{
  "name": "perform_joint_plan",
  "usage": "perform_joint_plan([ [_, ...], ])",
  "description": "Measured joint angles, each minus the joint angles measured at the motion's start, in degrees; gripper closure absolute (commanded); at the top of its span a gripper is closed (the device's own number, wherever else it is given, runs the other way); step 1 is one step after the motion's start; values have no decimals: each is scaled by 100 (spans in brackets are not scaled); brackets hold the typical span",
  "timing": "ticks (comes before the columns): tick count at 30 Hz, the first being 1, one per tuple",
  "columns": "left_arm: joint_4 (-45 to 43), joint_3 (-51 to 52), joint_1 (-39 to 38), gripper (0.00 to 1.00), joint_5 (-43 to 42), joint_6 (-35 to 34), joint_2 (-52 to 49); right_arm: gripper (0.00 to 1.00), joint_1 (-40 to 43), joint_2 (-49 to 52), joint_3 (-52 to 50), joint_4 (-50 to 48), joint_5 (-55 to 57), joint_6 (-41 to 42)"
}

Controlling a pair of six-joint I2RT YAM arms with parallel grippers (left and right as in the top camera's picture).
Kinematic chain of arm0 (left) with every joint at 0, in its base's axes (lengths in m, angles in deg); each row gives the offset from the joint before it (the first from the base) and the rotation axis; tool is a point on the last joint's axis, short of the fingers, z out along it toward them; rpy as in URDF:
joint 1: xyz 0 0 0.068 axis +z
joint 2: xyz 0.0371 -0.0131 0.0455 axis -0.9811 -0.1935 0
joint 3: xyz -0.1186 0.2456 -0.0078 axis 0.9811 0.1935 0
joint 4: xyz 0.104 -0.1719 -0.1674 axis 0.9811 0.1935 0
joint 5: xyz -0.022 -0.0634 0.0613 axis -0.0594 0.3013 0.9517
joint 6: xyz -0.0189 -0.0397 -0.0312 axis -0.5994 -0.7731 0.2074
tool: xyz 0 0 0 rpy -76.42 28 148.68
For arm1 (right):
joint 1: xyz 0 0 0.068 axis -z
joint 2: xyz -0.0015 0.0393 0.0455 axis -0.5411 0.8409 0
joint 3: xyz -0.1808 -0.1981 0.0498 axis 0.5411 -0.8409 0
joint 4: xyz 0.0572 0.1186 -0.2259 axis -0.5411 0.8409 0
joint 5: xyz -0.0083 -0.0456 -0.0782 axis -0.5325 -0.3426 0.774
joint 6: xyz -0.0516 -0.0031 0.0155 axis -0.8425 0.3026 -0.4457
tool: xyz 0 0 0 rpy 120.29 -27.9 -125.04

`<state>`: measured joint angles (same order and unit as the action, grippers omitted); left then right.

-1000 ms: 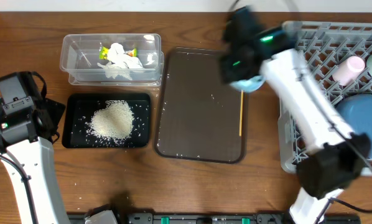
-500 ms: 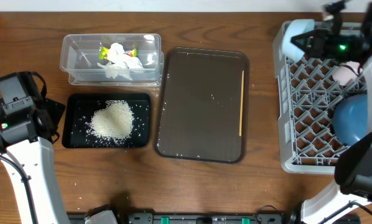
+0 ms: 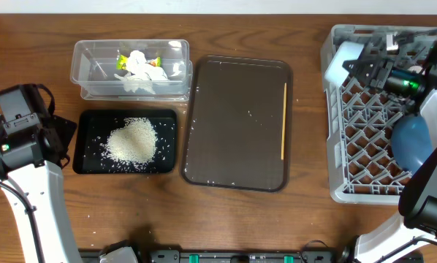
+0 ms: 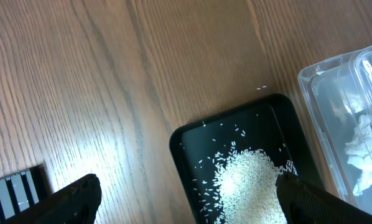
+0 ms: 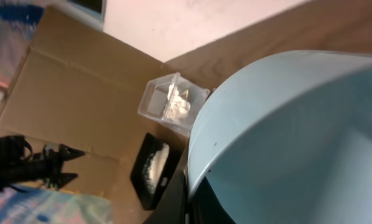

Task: Sort waste into correct bins and load items into the dishwasher rack
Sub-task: 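Carry the light-blue bowl right into the dish rack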

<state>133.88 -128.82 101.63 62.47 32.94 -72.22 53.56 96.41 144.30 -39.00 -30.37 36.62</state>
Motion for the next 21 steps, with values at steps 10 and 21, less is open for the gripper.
perform_joint_plan([
  [10, 0, 0, 0, 8, 0, 0, 0, 99, 197, -22, -103, 286, 186, 415],
  [21, 0, 0, 0, 8, 0, 0, 0, 99, 422, -96, -98, 610, 887, 407],
])
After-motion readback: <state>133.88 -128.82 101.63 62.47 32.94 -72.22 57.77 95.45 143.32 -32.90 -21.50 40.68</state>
